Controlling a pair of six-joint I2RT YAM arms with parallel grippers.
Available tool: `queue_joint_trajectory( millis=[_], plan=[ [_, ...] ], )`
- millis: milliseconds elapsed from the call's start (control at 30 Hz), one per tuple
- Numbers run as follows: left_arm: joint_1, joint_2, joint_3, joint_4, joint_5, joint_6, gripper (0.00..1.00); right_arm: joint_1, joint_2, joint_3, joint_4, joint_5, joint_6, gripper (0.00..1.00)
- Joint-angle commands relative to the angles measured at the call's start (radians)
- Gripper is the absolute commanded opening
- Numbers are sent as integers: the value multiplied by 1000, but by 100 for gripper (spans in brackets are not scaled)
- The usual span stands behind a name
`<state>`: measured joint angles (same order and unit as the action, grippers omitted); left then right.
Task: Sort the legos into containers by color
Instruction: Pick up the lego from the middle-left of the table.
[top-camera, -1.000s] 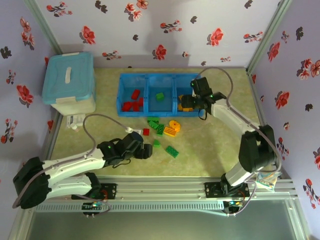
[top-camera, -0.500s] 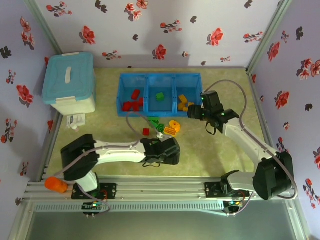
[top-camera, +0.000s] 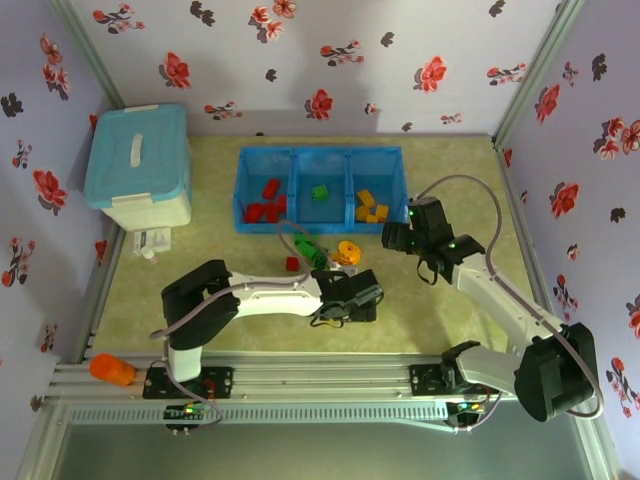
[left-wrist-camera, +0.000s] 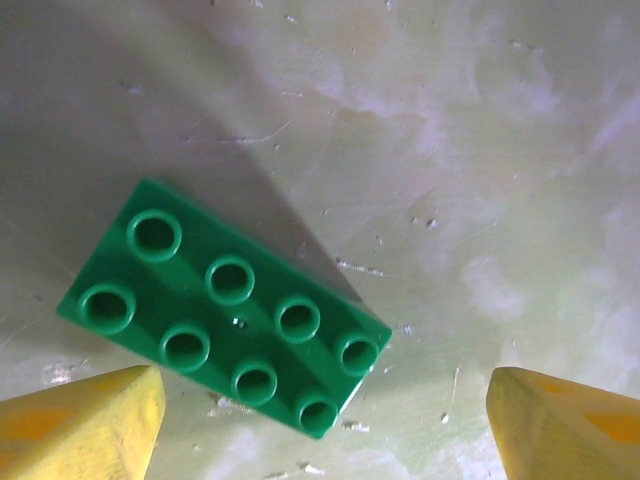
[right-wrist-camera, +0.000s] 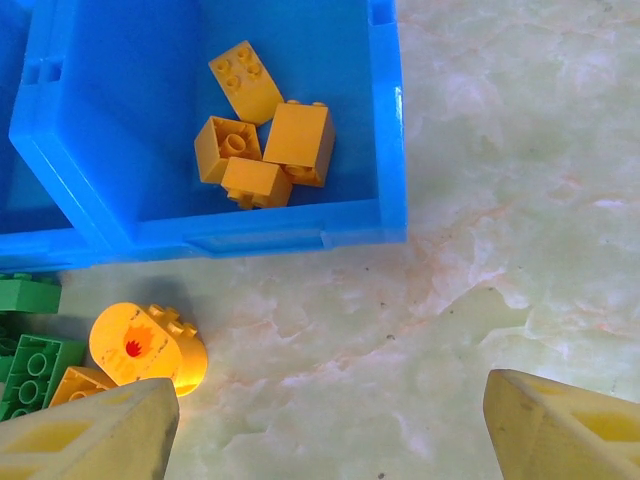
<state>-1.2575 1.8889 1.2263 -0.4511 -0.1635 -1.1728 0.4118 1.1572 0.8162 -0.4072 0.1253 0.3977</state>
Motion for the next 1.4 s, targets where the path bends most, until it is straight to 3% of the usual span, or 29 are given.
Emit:
queue_joint_trajectory(
  millis=[0, 233, 667, 1100, 1367],
  plan=[
    [25, 34, 36, -62, -3, 2, 82, -7, -24, -15, 37, 26, 10, 81],
    [68, 73, 62, -97, -5, 57, 74, -13, -31, -27, 45, 25, 4, 81],
    [81, 144, 153, -184, -40, 160, 50, -18, -38, -62, 72, 20, 15, 81],
    [80, 89, 168, -247, -102, 211, 31, -19, -50, -94, 81, 20, 25, 80],
    [90, 24, 205, -316, -161, 257, 27, -18, -86, -128, 74, 11, 36, 80]
  ],
)
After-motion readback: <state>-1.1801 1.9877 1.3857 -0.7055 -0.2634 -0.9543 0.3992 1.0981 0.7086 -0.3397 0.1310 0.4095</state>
